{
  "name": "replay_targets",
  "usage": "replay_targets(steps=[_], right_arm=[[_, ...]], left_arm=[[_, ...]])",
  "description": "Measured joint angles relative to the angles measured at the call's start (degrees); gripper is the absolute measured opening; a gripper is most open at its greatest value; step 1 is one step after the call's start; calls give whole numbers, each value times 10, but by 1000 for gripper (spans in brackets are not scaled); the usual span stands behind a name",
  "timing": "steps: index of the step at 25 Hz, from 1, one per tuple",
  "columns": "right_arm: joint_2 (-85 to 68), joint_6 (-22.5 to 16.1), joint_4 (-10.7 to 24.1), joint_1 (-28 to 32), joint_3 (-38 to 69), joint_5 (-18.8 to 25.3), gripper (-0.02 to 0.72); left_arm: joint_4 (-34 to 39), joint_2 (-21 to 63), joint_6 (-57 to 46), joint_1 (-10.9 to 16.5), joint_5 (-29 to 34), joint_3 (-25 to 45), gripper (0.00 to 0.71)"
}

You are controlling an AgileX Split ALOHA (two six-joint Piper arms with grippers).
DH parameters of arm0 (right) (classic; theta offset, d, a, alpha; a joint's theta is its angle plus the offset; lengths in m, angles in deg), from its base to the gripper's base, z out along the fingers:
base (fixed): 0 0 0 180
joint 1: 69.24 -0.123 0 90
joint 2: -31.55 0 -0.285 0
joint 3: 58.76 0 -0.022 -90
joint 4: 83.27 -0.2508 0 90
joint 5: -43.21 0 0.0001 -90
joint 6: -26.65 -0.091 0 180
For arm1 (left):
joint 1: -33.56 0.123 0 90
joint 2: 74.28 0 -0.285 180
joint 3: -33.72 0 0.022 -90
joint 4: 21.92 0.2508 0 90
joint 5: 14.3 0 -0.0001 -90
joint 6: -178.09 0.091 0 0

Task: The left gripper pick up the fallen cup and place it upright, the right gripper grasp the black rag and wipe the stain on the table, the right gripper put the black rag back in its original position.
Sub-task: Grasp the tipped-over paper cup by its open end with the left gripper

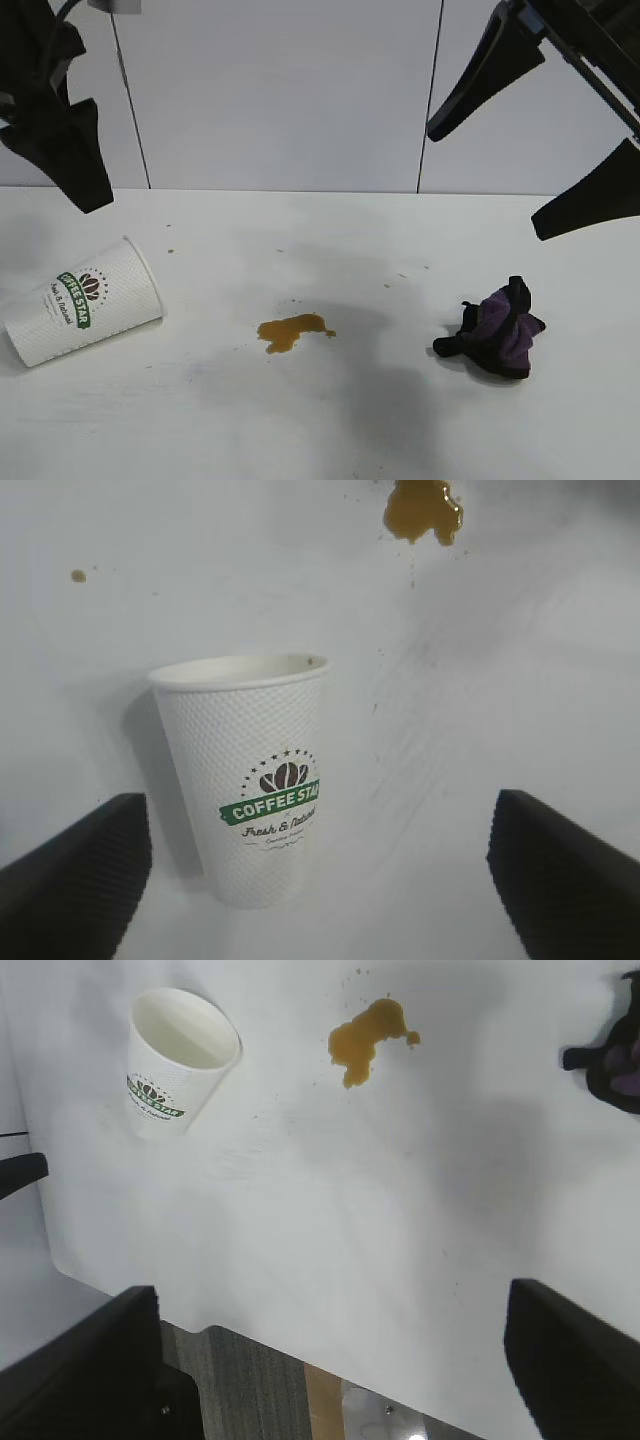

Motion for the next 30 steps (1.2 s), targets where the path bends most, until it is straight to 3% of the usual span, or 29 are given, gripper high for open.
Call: replay_targets(steps=[8, 16, 30], right_arm=[[0, 0, 0, 0, 0, 0, 639], [0, 0, 0, 0, 0, 0, 639], [0, 0, 0, 0, 0, 0, 639]], left_arm=[[152, -65, -87, -65, -37, -5, 657], [182, -124, -155, -66, -47, -20, 657], [173, -194, -167, -66, -66, -48, 657]])
